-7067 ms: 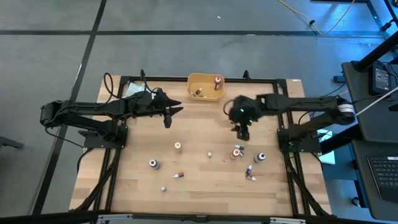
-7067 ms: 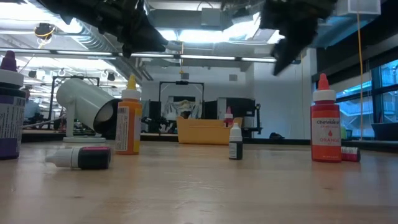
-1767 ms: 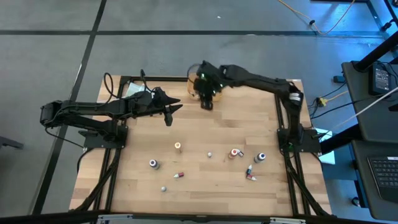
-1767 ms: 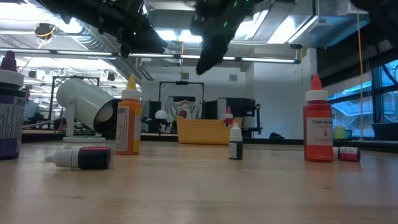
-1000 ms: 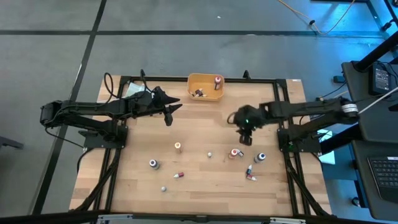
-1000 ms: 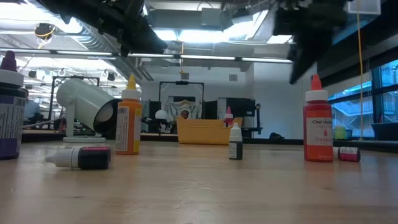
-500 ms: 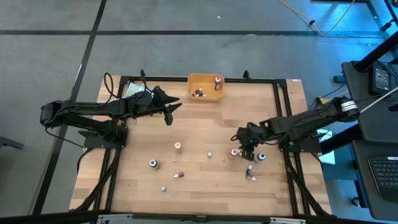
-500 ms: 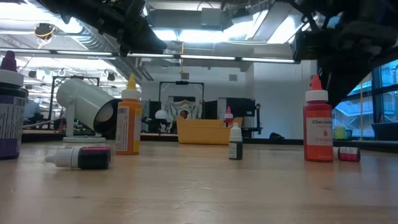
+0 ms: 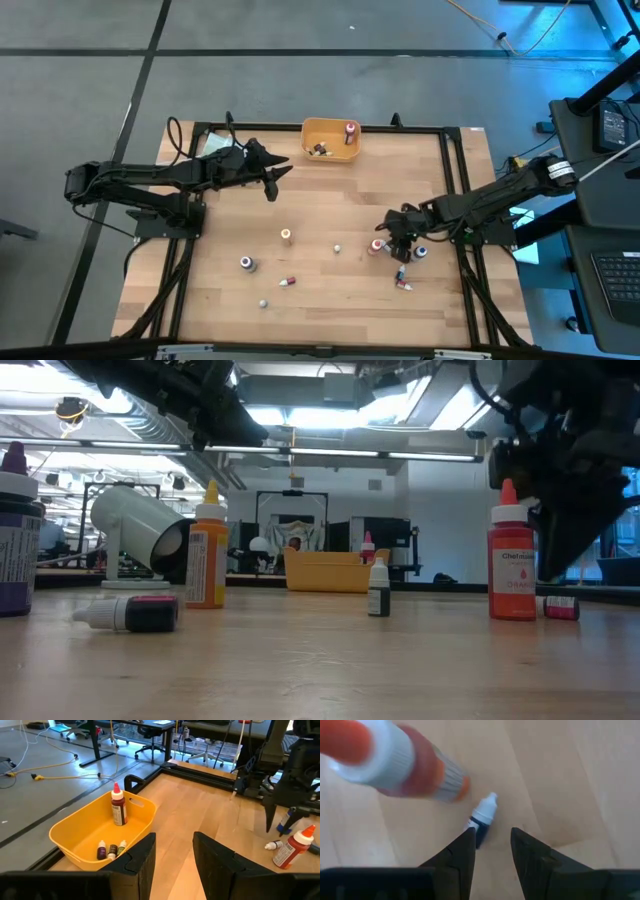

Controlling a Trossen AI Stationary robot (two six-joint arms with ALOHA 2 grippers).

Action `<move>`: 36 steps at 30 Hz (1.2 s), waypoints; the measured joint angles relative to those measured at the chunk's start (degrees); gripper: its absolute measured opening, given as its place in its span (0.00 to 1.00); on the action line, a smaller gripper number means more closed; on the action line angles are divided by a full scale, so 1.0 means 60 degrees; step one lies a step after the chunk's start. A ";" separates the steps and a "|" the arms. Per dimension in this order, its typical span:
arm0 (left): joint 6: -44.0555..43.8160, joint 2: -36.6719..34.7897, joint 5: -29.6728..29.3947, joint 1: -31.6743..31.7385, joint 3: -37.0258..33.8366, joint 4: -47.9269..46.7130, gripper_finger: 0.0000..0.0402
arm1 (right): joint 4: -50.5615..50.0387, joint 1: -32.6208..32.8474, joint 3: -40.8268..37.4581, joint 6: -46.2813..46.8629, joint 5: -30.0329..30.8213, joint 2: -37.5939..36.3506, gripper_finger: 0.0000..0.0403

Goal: Pick & Place food coloring
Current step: Put the pink food coloring bottle into the yellow bin

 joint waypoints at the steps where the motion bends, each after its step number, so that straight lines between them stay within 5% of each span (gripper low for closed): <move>1: 0.0002 0.0000 0.0000 0.0000 -0.0001 0.0002 0.32 | 0.0000 0.0000 -0.0067 0.0125 -0.0006 0.0000 0.32; 6: -0.0002 0.0000 0.0000 0.0000 -0.0002 0.0002 0.32 | 0.0156 0.0000 -0.0190 0.0170 -0.0084 0.0004 0.34; 18: 0.0068 0.0000 -0.0004 -0.0001 -0.0002 -0.0001 0.32 | 0.0481 0.0114 -0.0186 0.0176 0.0092 0.0052 0.62; 36: 0.0082 0.0000 -0.0007 0.0000 -0.0002 -0.0006 0.32 | 0.1293 0.0648 -0.0132 -0.0206 0.0677 0.1760 0.48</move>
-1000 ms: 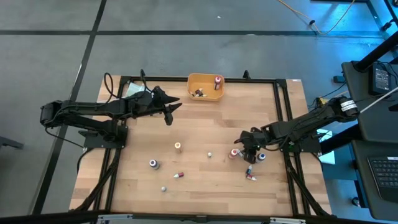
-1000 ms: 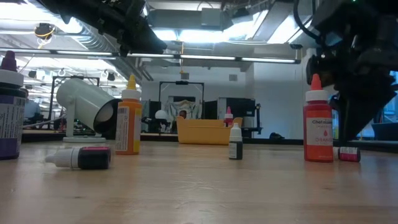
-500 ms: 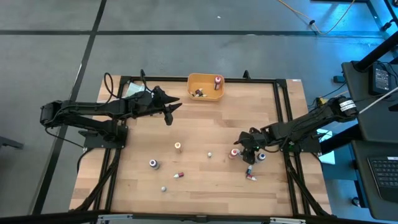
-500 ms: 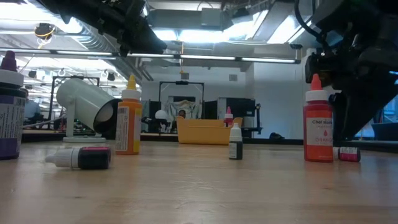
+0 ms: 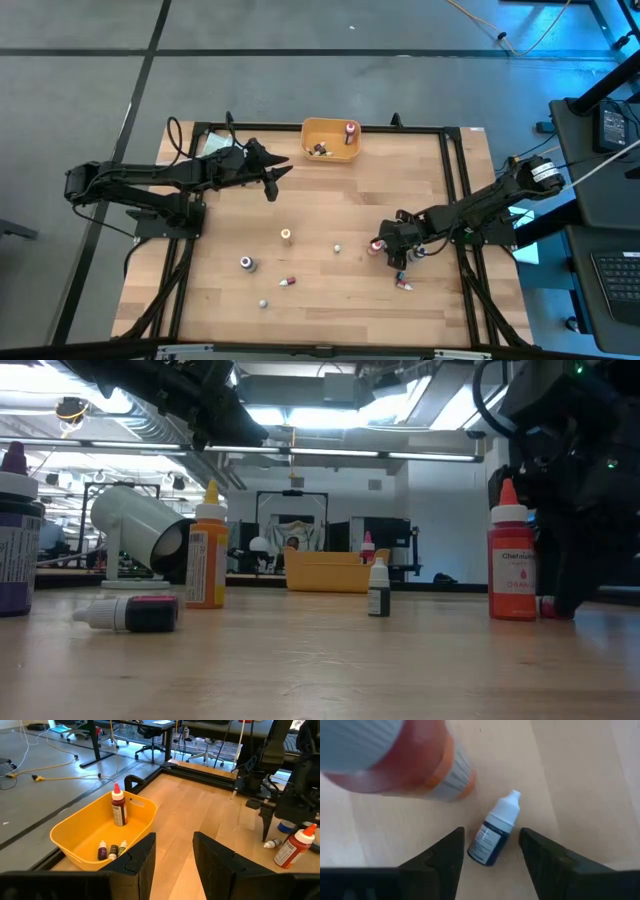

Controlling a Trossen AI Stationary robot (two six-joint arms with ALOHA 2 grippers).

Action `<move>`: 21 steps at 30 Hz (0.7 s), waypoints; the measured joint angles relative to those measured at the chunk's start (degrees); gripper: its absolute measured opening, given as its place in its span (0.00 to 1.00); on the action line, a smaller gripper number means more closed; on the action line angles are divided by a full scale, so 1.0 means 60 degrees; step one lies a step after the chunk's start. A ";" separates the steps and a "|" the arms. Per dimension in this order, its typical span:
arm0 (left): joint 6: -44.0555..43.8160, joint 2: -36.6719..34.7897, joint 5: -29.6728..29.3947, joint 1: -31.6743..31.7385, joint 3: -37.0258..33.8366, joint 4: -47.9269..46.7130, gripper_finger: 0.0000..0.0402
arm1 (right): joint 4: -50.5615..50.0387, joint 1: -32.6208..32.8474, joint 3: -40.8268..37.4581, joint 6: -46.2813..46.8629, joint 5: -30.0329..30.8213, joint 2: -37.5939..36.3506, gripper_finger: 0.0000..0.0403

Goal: Pick & Place food coloring
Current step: Put the pink food coloring bottle into the yellow bin

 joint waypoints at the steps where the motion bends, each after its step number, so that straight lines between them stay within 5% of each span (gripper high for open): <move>1: 0.0000 0.0000 0.0000 -0.0003 0.0001 0.0004 0.32 | -0.0007 0.0000 0.0006 0.0005 0.0039 0.0048 0.47; 12: 0.0000 0.0000 0.0000 0.0000 0.0003 0.0004 0.32 | -0.0111 -0.0004 -0.0011 -0.0117 0.0467 0.0087 0.17; 21: 0.0000 0.0000 0.0000 -0.0002 0.0002 0.0004 0.32 | -0.1551 -0.0089 0.0764 -0.0669 0.0812 -0.0244 0.19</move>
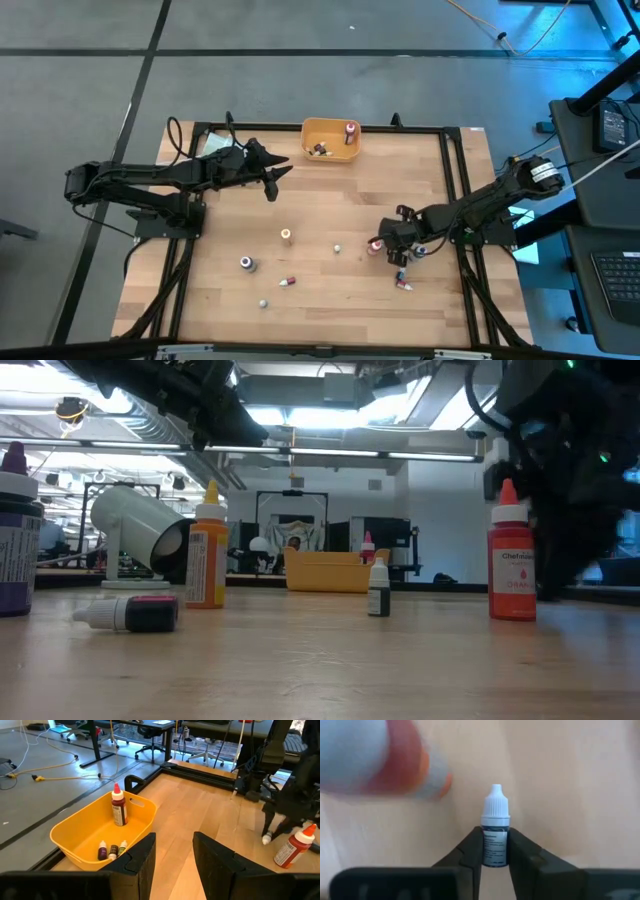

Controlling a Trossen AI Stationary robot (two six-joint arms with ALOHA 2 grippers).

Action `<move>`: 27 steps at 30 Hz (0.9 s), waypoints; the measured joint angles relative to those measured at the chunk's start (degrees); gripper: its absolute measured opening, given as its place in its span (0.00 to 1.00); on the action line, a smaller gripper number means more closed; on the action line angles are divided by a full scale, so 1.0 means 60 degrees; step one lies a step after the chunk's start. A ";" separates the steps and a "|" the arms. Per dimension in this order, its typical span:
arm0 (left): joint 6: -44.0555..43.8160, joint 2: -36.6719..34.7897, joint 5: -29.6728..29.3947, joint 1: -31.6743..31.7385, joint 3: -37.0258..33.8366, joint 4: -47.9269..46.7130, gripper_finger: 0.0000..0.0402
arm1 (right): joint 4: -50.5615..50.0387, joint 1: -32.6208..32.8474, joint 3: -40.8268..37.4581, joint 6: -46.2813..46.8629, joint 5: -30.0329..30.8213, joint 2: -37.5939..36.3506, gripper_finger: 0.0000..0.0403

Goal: Pick & Place food coloring
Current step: Put the pink food coloring bottle into the yellow bin

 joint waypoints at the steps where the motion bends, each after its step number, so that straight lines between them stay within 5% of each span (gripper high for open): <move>1: 0.0000 0.0000 0.0000 0.0001 -0.0002 0.0000 0.32 | -0.0275 -0.0088 0.0176 -0.0174 0.0056 -0.0103 0.19; 6: 0.0000 0.0000 0.0000 0.0000 0.0000 0.0000 0.32 | -0.1564 -0.0818 0.0918 -0.1348 0.0908 -0.0781 0.17; 15: 0.0000 0.0000 -0.0020 0.0000 0.0000 0.0001 0.32 | -0.1002 -0.3234 0.2866 -0.4650 0.1419 -0.1574 0.18; 23: -0.0007 0.0000 -0.0022 0.0001 -0.0001 0.0004 0.32 | 0.2449 -0.5209 0.4389 -0.6700 -0.0087 -0.0720 0.19; 27: -0.0016 0.0000 -0.0022 -0.0002 -0.0002 0.0004 0.32 | 0.2652 -0.5969 0.5603 -0.6757 -0.0831 0.0464 0.19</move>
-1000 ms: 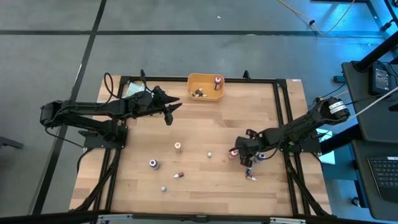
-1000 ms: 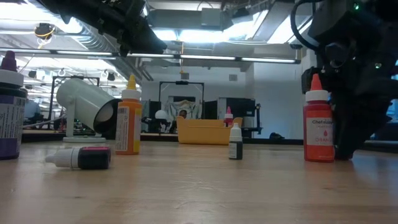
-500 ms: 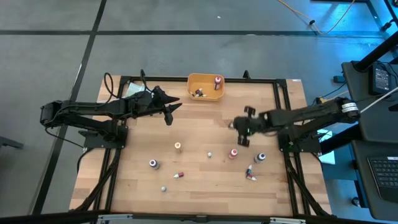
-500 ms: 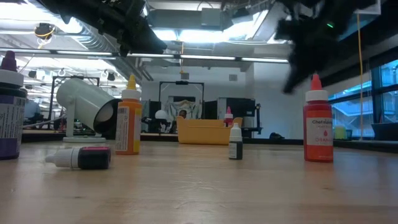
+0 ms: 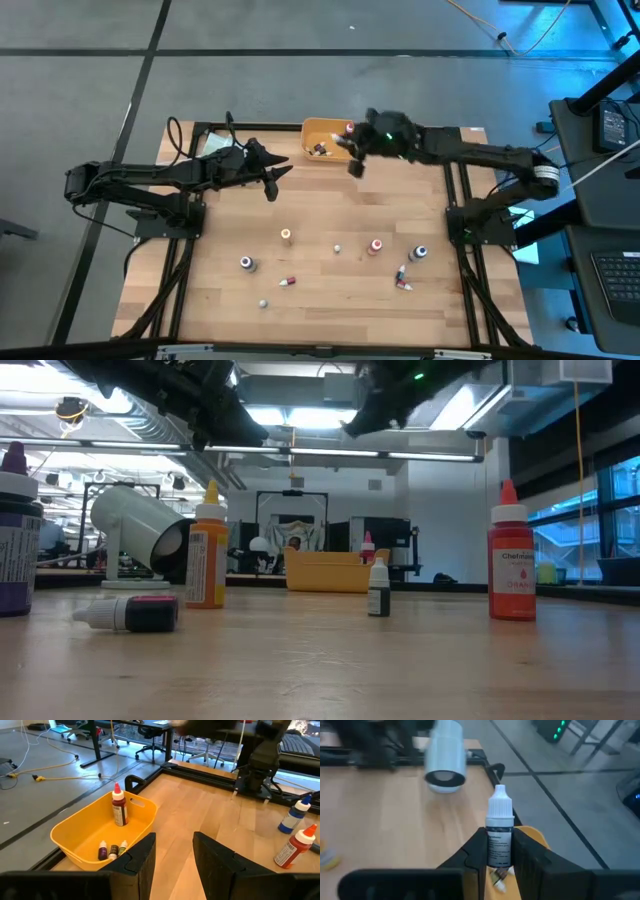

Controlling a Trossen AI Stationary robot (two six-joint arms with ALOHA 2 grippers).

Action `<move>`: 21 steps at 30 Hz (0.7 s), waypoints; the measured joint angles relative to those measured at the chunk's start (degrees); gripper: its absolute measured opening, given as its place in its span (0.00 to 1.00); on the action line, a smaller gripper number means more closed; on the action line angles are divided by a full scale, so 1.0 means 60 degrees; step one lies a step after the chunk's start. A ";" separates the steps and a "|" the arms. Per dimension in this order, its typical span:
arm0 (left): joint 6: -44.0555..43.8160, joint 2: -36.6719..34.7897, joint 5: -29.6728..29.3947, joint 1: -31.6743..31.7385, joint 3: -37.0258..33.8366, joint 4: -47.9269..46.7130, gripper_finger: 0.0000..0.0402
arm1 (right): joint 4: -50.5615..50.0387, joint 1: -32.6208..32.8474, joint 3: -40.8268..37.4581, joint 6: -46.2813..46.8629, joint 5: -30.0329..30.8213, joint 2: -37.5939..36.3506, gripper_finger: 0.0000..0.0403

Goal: Pick & Place food coloring
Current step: Put the pink food coloring bottle into the yellow bin

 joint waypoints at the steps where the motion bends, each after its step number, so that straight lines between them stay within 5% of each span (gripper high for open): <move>1: -0.0006 0.0000 -0.0001 0.0002 0.0003 0.0002 0.32 | -0.0066 -0.0153 0.0328 0.0001 -0.0105 0.0354 0.19; 12: -0.0093 0.0000 0.0000 0.0004 0.0000 0.0000 0.32 | -0.2714 -0.1176 0.4339 0.0566 -0.0617 0.4730 0.19; 21: -0.0264 0.0000 0.0015 0.0000 0.0000 -0.0004 0.32 | -0.3334 -0.1388 0.5301 0.0579 -0.0613 0.6536 0.19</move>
